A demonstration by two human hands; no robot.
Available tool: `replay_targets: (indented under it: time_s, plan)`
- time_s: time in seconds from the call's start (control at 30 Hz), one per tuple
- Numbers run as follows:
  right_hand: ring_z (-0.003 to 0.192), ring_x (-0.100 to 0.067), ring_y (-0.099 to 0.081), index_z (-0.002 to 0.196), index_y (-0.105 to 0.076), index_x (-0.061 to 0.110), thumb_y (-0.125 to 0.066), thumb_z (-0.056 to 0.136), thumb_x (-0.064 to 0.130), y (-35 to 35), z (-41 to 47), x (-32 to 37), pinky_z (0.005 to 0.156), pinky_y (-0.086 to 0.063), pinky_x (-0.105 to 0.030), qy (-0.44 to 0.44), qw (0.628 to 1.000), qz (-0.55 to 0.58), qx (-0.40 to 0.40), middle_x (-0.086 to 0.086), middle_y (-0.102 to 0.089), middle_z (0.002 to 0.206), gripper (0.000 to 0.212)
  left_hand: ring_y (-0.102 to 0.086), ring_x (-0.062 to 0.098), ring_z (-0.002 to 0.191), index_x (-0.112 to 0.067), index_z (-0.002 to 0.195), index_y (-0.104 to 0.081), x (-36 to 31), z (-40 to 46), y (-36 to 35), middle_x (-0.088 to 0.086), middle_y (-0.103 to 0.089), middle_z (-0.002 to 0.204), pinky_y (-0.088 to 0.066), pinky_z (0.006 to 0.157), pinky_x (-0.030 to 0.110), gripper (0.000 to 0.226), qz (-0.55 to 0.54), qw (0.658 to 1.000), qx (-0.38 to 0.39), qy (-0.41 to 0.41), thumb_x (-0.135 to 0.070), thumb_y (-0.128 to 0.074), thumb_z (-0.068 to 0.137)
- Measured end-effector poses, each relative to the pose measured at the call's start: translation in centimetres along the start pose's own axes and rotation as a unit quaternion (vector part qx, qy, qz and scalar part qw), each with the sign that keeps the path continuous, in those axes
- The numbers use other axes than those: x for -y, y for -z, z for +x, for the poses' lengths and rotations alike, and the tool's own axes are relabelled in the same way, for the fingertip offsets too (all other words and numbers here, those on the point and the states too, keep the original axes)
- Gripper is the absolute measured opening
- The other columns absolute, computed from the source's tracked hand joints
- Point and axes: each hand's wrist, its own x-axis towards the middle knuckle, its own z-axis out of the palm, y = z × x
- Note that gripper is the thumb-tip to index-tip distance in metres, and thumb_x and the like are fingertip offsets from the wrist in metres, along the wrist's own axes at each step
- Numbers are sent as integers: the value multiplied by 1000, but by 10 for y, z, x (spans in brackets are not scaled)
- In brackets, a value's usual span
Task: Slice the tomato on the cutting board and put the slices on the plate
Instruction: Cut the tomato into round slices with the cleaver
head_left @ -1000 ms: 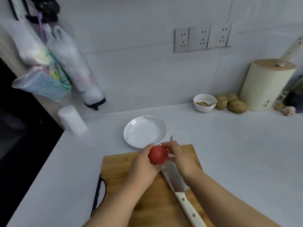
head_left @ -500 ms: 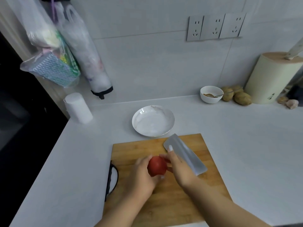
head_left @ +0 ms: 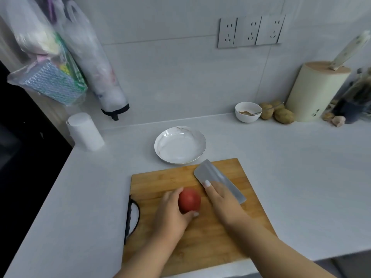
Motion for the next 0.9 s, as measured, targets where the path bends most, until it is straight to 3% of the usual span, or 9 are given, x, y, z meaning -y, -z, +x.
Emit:
replay_targets:
  time_s: [0.07, 0.17, 0.33, 0.53, 0.77, 0.9]
  plan:
    - [109, -15, -57, 119, -59, 18, -49, 94, 43, 14, -1, -8, 92, -45, -28, 16, 994, -95, -54, 5, -59, 110, 37, -47, 13, 117, -29, 137, -36, -2, -2, 2, -6, -40, 134, -42, 94, 26, 91, 13, 1000, -3, 0, -43, -83, 61]
    - [102, -14, -58, 128, -50, 23, -63, 85, 44, 30, -6, -23, 81, -45, -24, -4, 971, -217, -100, 3, -57, 116, 50, -45, 14, 119, -28, 134, -41, -5, -6, 6, -6, -40, 134, -43, 95, 30, 86, 39, 997, -50, -34, -48, -82, 61]
    - [97, -19, -61, 127, -41, 21, -71, 71, 55, 26, -14, -34, 71, -47, -27, -53, 939, -334, -63, 1, -60, 117, 72, -41, 11, 118, -24, 124, -56, -7, -8, 7, -8, -50, 127, -37, 96, 23, 53, 67, 986, -67, -138, -41, -72, 77]
    - [84, -19, -63, 115, -43, 20, -75, 73, 42, 25, -8, -40, 64, -48, -28, -66, 927, -367, -45, 1, -65, 100, 57, -35, 9, 121, -27, 127, -50, -8, -8, 1, -11, -43, 130, -38, 96, 21, 55, 104, 984, -43, -135, -38, -71, 78]
    - [67, -15, -58, 99, -49, 22, -57, 76, 23, 35, -2, -43, 51, -43, -24, -92, 943, -319, -24, 5, -58, 74, 24, -40, 16, 116, -20, 121, -57, -11, -6, -1, -6, -51, 123, -35, 89, 21, 48, 115, 980, -68, -149, -44, -66, 81]
    - [67, -14, -57, 107, -56, 19, -52, 83, 19, 50, -3, -33, 53, -43, -22, -82, 950, -301, -23, 2, -61, 79, 24, -43, 15, 112, -19, 118, -59, -10, -1, 5, -6, -53, 118, -41, 85, 24, 39, 107, 978, -59, -168, -42, -59, 86]
